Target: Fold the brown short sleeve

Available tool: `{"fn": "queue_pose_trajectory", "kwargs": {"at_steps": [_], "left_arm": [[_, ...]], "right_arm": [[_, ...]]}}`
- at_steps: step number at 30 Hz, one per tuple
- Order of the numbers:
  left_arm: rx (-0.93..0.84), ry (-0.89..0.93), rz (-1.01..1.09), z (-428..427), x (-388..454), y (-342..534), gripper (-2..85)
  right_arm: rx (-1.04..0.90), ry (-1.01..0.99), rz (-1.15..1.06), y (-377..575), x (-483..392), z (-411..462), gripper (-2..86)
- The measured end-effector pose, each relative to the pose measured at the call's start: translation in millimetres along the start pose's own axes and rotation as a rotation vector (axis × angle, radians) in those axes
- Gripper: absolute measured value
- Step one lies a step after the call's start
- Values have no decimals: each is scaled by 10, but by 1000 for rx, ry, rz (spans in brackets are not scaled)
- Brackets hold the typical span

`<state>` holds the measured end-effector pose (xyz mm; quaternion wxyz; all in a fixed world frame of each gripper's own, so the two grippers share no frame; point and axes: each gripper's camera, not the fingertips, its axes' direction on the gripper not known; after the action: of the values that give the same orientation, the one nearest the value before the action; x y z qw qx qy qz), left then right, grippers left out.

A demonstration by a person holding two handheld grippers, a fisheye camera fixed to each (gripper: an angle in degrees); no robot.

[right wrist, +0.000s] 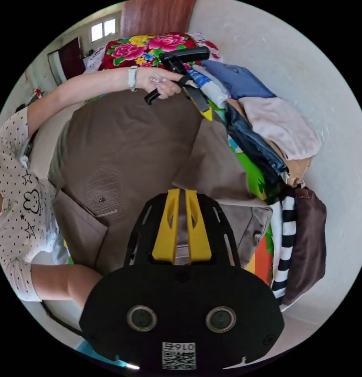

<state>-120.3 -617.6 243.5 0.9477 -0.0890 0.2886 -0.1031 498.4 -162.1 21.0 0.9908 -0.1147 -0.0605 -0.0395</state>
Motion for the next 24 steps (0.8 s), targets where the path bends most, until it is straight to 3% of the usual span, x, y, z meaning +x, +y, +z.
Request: {"fn": "queue_pose_trajectory", "kwargs": {"at_steps": [3,6,10,12,17,21,24], "left_arm": [[-76,-94,11,-62,-38,-68,31],[-31,-177,-20,-167,-78,-164,36],[8,-123,-57,-169,-195,-299,39],[13,-71,-71,-107,-274,-380,39],[-47,80,-60,125,-372,-510,30],[-160,82,65,342,-188,-578,7],[-159,26,99,269,-134,-653,8]], "right_arm": [[138,103,342,249,584,-161,45],[164,74,641,430,1138,-102,85],[136,-75,776,553,1583,134,116],[225,-170,881,678,1828,182,111],[309,-346,895,801,2124,314,47],[170,-157,901,899,2278,236,11],[174,-160,884,1014,2385,171,5]]}}
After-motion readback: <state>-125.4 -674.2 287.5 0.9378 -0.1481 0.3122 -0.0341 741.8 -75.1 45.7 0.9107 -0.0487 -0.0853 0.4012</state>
